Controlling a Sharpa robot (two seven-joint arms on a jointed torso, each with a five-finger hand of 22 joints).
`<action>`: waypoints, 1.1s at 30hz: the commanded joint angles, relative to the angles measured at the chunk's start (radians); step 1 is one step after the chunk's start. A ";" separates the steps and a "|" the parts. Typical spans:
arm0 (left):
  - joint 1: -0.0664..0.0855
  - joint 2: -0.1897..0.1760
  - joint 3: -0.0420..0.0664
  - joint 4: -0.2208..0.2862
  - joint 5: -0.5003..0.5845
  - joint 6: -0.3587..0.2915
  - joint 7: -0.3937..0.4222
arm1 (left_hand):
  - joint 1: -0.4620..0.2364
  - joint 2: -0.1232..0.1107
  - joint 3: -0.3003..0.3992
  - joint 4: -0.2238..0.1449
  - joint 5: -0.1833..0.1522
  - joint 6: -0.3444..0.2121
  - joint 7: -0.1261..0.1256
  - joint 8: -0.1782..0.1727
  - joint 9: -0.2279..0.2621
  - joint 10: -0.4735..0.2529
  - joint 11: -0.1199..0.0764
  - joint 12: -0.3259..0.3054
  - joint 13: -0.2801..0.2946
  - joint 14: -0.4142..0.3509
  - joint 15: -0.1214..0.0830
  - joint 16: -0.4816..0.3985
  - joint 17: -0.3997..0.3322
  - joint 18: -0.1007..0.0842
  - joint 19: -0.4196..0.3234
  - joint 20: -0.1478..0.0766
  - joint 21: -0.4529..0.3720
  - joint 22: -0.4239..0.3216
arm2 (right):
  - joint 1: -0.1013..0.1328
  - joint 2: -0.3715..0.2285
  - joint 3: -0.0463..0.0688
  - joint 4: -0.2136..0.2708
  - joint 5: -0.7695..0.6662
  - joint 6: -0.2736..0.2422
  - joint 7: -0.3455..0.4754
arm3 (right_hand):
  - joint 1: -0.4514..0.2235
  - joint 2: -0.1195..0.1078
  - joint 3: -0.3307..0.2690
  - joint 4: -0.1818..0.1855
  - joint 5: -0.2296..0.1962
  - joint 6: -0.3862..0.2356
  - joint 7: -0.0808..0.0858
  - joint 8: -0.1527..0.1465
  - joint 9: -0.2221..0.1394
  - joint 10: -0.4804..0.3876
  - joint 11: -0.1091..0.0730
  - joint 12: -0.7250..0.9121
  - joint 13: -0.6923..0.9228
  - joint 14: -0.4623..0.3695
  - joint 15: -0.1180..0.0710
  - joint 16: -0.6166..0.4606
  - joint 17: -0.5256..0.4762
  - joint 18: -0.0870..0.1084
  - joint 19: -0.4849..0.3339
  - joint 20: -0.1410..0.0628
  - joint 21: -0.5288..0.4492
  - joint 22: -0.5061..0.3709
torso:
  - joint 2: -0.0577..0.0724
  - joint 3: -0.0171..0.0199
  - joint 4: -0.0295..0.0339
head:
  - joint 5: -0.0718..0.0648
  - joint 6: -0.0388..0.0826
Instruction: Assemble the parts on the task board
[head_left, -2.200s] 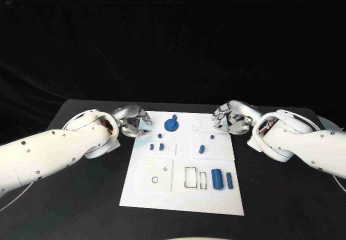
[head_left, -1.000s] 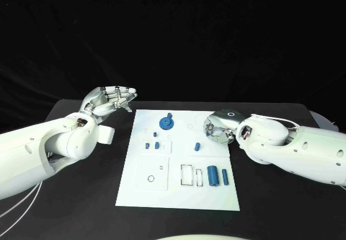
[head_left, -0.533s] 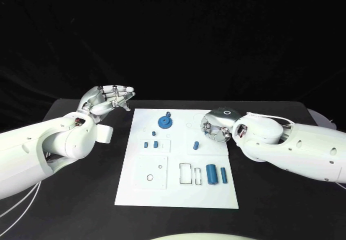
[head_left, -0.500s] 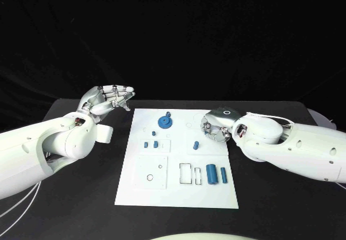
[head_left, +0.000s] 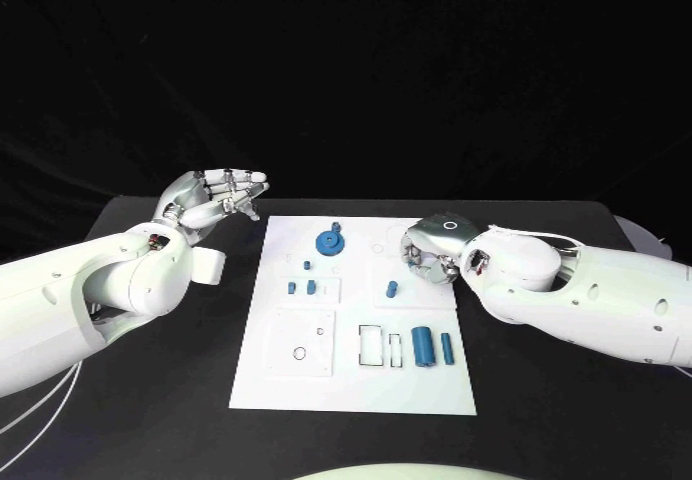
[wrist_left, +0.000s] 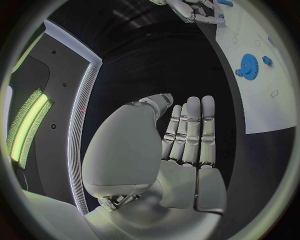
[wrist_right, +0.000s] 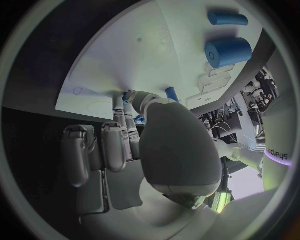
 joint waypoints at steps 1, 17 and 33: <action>0.001 0.002 0.001 0.002 0.021 0.008 0.000 | -0.001 0.009 0.007 0.001 0.002 0.007 -0.002 0.000 0.001 0.005 -0.001 0.005 0.001 -0.002 -0.005 -0.006 -0.002 0.007 0.003 -0.002 -0.005 -0.002 | -0.012 0.003 -0.008 0.004 -0.036 0.026 -0.020 | -0.004 0.010 0.008 -0.005 -0.004 0.014 -0.001 0.006 0.003 0.015 -0.001 -0.003 0.000 0.047 -0.007 0.005 0.001 -0.010 0.073 -0.006 0.007 0.232 | 0.000 0.0002 -0.0002 | -0.001 0.000; 0.001 0.004 0.000 -0.001 0.034 0.010 -0.007 | -0.005 0.008 0.009 0.003 0.002 0.006 -0.001 -0.001 0.002 0.001 0.000 0.010 0.000 -0.007 -0.004 -0.015 -0.010 0.006 0.003 -0.003 -0.011 -0.006 | -0.014 -0.007 -0.008 0.022 -0.053 -0.087 -0.029 | -0.008 0.030 0.035 -0.036 -0.014 0.024 -0.004 0.011 0.013 0.034 -0.006 -0.013 -0.003 0.048 -0.012 0.006 0.000 -0.013 0.079 -0.012 0.018 0.238 | 0.000 -0.0001 0.0001 | -0.002 0.004; 0.001 0.006 0.000 -0.009 0.037 0.004 -0.013 | -0.007 0.007 0.009 0.004 0.002 0.006 -0.001 -0.001 0.003 -0.004 0.001 0.011 -0.001 -0.010 -0.004 -0.019 -0.014 0.006 0.003 -0.003 -0.016 -0.008 | -0.001 -0.072 0.001 0.120 -0.036 -0.144 -0.035 | -0.016 0.028 0.037 -0.041 -0.017 0.027 -0.004 0.013 0.016 0.038 -0.006 -0.016 -0.004 0.048 -0.012 0.007 0.000 -0.015 0.084 -0.013 0.027 0.243 | -0.001 -0.0009 -0.0014 | 0.007 0.011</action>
